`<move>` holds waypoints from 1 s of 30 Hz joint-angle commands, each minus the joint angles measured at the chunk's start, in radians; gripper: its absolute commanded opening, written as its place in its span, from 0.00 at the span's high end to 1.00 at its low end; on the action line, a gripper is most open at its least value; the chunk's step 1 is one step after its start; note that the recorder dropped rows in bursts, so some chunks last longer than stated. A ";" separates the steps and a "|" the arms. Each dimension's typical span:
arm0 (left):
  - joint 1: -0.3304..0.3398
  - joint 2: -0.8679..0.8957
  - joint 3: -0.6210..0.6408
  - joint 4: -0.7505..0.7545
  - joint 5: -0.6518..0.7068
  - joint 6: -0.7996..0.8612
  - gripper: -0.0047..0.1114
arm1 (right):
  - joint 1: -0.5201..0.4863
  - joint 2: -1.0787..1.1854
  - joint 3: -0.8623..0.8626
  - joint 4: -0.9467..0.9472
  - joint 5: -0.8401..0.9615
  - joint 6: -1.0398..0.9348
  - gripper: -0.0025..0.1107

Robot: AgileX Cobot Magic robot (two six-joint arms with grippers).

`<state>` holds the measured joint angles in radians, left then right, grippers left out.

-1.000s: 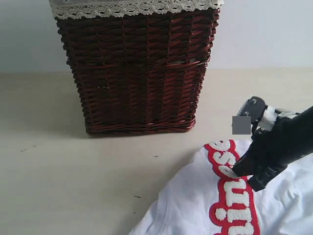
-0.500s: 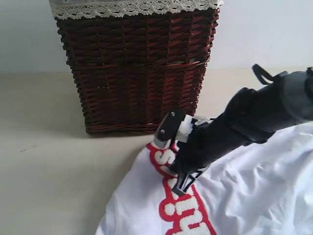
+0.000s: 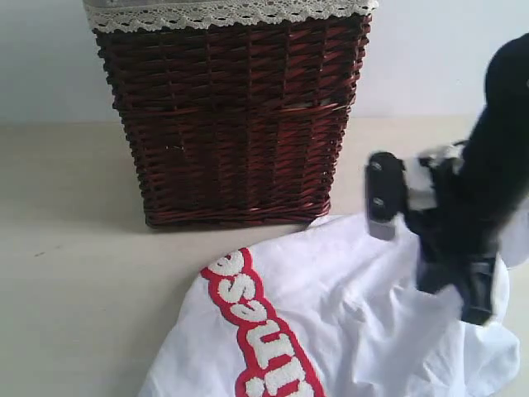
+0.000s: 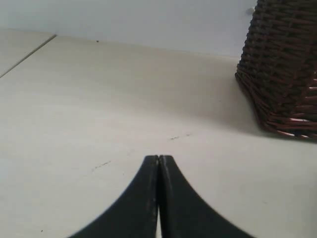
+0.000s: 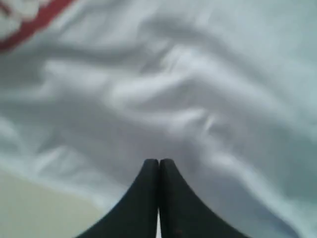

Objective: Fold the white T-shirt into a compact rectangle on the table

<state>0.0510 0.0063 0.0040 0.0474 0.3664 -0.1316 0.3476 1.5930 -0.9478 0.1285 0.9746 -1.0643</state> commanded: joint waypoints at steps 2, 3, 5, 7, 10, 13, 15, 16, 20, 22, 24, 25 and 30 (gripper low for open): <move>-0.003 -0.006 -0.004 0.000 -0.013 -0.002 0.96 | -0.158 -0.007 0.161 -0.060 0.005 -0.162 0.98; -0.003 -0.006 -0.004 0.000 -0.013 -0.002 0.96 | -0.173 -0.007 0.195 -0.073 -0.029 -0.162 0.96; -0.003 -0.006 -0.004 0.000 -0.013 -0.002 0.96 | -0.175 -0.007 0.235 -0.081 -0.117 -0.162 0.84; -0.003 -0.006 -0.004 0.000 -0.013 -0.002 0.96 | -0.175 -0.007 0.263 -0.081 -0.227 -0.155 0.66; -0.003 -0.006 -0.004 0.000 -0.013 -0.002 0.96 | -0.175 -0.007 0.294 -0.081 -0.330 -0.155 0.56; -0.003 -0.006 -0.004 0.000 -0.013 -0.002 0.96 | -0.175 0.019 0.315 -0.078 -0.375 -0.153 0.58; -0.003 -0.006 -0.004 0.000 -0.013 -0.002 0.96 | -0.175 0.035 0.316 -0.092 -0.338 -0.153 0.75; -0.003 -0.006 -0.004 0.000 -0.013 -0.002 0.96 | -0.175 0.030 0.316 -0.117 -0.311 -0.153 0.92; -0.003 -0.006 -0.004 0.000 -0.013 -0.002 0.96 | -0.175 -0.026 0.312 -0.169 -0.246 -0.163 0.98; -0.003 -0.006 -0.004 0.000 -0.013 -0.002 0.96 | -0.175 -0.067 0.312 -0.199 -0.196 -0.198 0.98; -0.003 -0.006 -0.004 0.000 -0.013 -0.002 0.96 | -0.175 -0.117 0.312 -0.231 -0.110 -0.251 0.98; -0.003 -0.006 -0.004 0.000 -0.013 -0.002 0.96 | -0.173 -0.141 0.312 -0.244 -0.046 -0.282 0.98; -0.003 -0.006 -0.004 0.000 -0.013 -0.002 0.96 | -0.173 -0.204 0.323 -0.290 0.246 -0.413 0.98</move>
<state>0.0510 0.0063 0.0040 0.0474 0.3664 -0.1316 0.1787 1.4037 -0.6318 -0.1292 1.1767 -1.4458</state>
